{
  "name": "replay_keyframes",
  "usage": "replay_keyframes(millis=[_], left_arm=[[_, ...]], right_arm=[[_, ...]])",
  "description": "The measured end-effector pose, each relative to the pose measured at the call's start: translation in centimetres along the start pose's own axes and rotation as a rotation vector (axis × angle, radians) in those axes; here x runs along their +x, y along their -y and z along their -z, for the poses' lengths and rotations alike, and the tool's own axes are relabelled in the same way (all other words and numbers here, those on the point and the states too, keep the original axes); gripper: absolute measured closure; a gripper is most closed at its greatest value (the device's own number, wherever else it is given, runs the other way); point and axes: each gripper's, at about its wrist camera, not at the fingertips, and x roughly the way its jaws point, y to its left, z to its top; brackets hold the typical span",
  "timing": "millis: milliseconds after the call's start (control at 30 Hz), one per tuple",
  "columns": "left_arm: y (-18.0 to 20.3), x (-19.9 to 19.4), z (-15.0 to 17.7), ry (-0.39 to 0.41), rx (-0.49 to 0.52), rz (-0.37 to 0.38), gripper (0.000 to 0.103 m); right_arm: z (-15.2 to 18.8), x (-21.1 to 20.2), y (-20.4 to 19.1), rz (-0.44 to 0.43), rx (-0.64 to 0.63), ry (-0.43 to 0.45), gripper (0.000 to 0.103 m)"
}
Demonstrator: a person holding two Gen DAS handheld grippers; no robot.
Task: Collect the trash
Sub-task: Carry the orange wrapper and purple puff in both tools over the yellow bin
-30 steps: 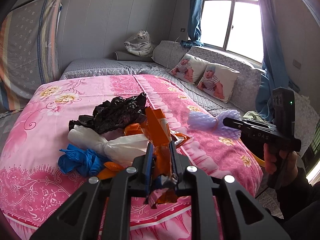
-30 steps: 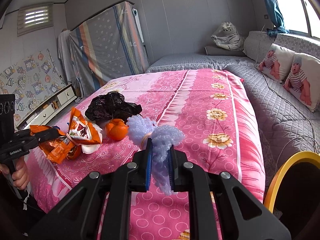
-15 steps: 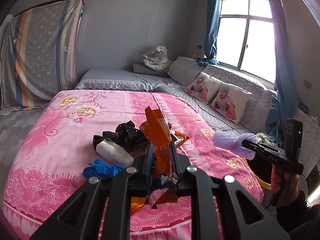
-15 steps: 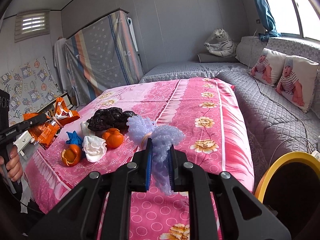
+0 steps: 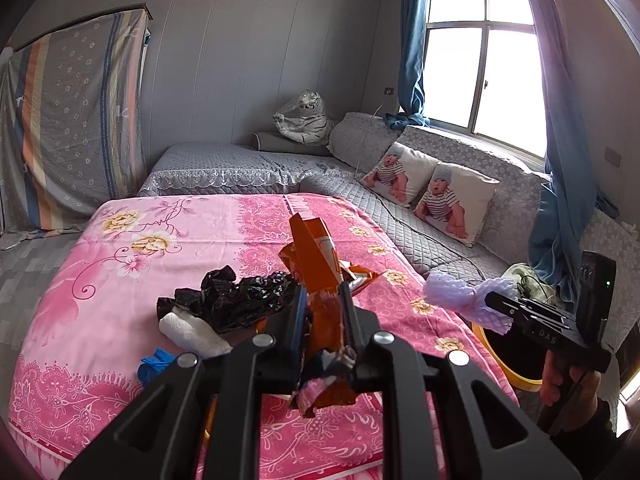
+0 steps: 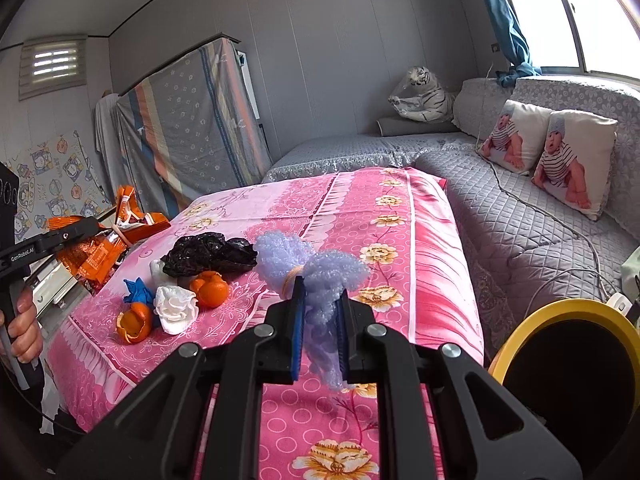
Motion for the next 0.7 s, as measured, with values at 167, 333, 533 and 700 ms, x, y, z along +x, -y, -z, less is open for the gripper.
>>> replay_keyframes(millis=[167,333,533,700], left_arm=[[2.4,1.3,-1.0,-0.011,0.043,0.027,0.088],[5.2,2.4,-2.0,-0.014,0.092,0.067,0.088],[8.4,4.0,-2.9,-0.014,0.145,0.101,0.088],[10.7,5.3,-3.7,-0.021,0.181,0.127,0.088]], right_arm=[[0.1,-0.4,1.5,0.035,0.03,0.007,0.09],[0.1,-0.9,3.1,0.074,0.057,0.019,0.09],[-0.1,-1.7,4.9,0.119,0.083,0.041,0.09],[-0.3,-2.5,6.2,0.161,0.096,0.06,0.09]])
